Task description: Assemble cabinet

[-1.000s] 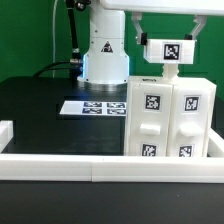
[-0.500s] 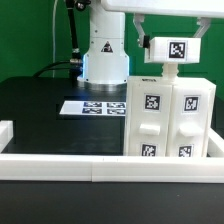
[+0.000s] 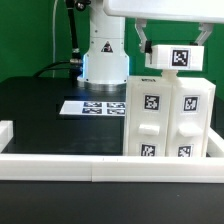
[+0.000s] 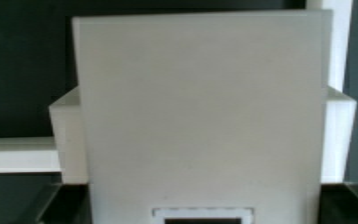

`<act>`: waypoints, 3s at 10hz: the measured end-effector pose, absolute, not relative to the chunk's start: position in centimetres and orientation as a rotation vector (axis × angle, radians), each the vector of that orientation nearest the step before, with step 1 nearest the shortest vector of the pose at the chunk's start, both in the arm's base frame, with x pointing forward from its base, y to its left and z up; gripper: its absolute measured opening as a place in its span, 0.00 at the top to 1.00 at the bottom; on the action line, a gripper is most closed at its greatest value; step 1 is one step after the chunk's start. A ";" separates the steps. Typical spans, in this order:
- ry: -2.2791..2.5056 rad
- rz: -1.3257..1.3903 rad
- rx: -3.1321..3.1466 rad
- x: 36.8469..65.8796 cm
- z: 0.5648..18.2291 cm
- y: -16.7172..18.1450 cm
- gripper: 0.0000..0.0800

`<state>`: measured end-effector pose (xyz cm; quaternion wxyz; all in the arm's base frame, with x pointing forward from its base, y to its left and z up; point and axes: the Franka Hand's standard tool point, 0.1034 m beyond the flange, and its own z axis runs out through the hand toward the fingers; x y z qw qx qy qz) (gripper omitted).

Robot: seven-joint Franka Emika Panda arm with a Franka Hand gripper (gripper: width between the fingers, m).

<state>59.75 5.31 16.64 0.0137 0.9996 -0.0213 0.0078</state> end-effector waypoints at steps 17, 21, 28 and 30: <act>-0.773 0.127 3.078 59.8 16.0 5.5 0.30; -1.565 0.141 2.842 59.9 16.0 6.3 0.30; -2.430 0.023 2.264 60.0 15.9 7.2 0.30; -2.666 -0.031 2.012 60.1 15.9 7.5 0.30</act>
Offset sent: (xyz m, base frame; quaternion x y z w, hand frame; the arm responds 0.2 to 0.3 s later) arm -0.0098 0.0016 -0.0097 0.0113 0.0164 0.0066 0.9998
